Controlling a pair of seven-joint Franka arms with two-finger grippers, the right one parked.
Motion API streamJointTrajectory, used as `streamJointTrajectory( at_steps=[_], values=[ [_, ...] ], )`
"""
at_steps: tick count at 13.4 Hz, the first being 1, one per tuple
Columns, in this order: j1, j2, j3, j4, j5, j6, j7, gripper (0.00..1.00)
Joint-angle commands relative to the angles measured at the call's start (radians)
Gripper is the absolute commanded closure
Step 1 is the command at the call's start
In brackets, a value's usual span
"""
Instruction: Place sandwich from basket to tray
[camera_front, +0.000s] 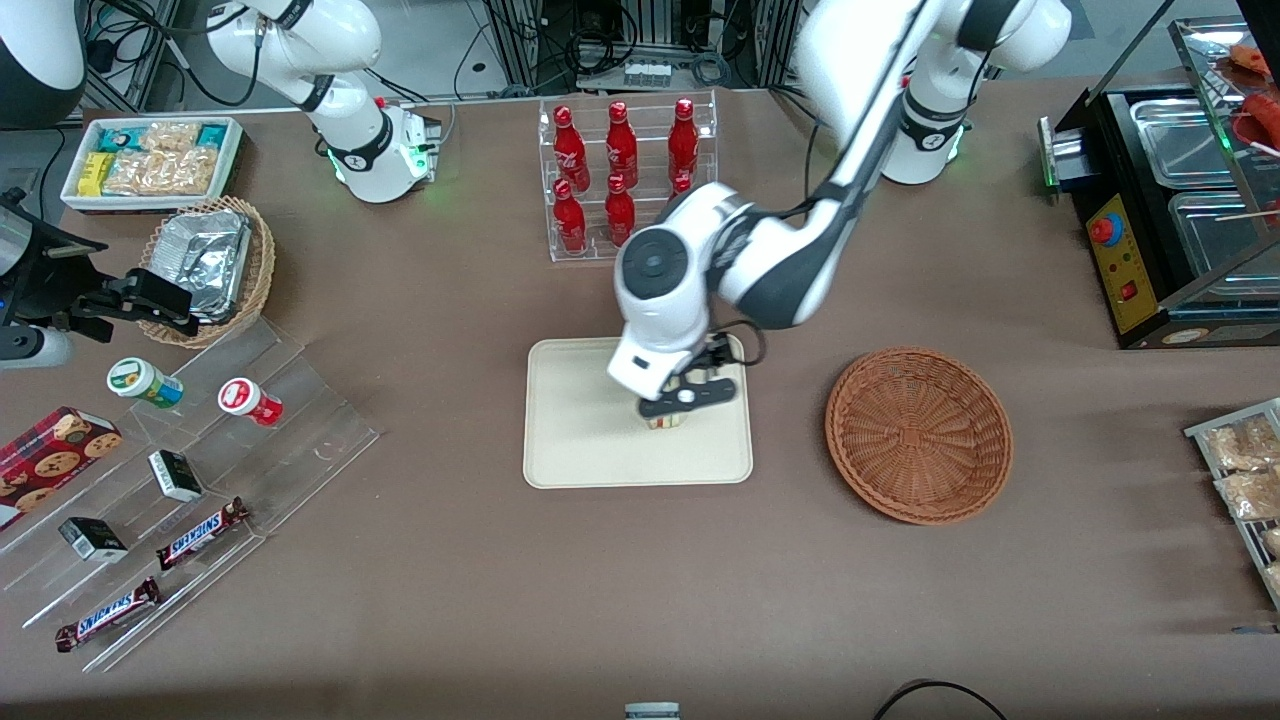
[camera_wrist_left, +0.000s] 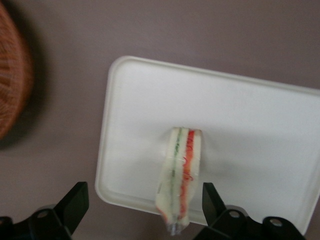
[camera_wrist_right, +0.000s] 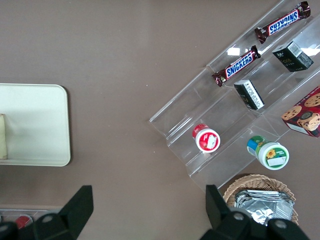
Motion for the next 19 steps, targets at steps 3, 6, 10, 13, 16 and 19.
streamJointTrajectory(
  at_steps=[3, 6, 10, 13, 16, 19],
  values=[
    [0.130, -0.187, -0.002, -0.027, -0.036, -0.191, 0.106, 0.00],
    [0.252, -0.245, -0.002, -0.030, -0.035, -0.310, 0.274, 0.00],
    [0.398, -0.310, -0.002, -0.038, -0.033, -0.400, 0.472, 0.00],
    [0.490, -0.336, 0.000, -0.047, -0.021, -0.439, 0.617, 0.00],
    [0.572, -0.371, 0.000, -0.060, -0.018, -0.460, 0.743, 0.00],
    [0.624, -0.408, 0.000, -0.086, 0.025, -0.453, 0.894, 0.00]
  ],
)
